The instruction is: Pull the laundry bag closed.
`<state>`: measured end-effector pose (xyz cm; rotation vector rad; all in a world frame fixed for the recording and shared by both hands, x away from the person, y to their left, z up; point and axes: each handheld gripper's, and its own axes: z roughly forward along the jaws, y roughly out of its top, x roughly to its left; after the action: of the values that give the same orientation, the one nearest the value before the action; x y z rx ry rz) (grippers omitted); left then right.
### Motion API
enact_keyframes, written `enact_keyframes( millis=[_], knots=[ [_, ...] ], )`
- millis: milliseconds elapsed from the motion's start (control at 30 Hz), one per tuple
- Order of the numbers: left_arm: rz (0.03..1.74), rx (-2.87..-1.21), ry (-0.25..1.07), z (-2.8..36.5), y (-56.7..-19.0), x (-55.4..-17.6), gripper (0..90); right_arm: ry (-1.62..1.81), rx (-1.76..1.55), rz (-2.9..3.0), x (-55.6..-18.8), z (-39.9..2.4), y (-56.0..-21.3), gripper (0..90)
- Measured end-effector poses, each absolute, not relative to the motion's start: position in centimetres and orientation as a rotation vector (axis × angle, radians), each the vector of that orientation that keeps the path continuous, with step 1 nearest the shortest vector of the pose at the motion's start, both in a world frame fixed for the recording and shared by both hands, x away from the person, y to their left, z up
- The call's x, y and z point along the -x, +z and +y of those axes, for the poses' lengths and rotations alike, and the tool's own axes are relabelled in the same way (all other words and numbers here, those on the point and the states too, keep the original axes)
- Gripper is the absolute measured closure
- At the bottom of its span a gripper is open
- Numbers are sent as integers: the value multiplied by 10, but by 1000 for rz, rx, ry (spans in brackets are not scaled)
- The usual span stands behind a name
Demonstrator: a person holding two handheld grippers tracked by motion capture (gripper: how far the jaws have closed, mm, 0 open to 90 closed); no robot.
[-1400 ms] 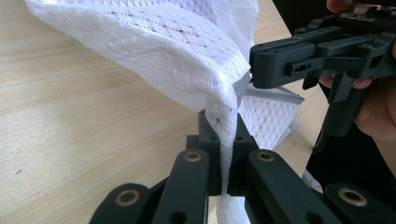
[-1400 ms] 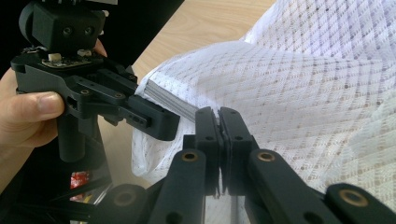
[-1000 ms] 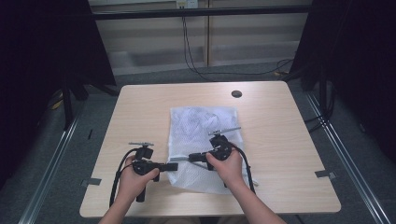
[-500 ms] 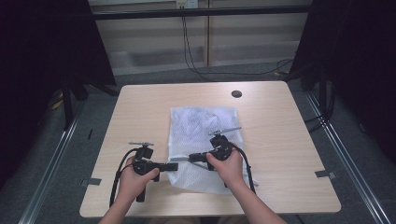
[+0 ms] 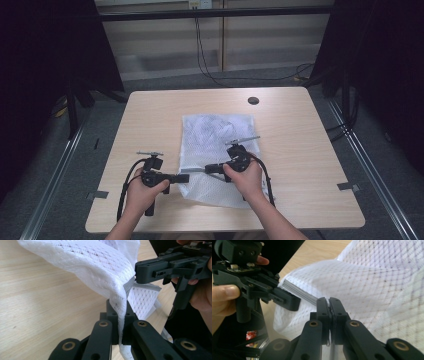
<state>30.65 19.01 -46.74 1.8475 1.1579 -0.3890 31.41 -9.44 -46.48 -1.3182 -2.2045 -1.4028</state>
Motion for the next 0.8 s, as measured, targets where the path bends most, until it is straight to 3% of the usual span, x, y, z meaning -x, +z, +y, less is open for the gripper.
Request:
enact_keyframes(
  millis=[800],
  knots=[
    [1181, -1839, -395, 193, -468, -307, 889, -1404, 1345, -2205, -311, -109, -466, 878]
  ],
)
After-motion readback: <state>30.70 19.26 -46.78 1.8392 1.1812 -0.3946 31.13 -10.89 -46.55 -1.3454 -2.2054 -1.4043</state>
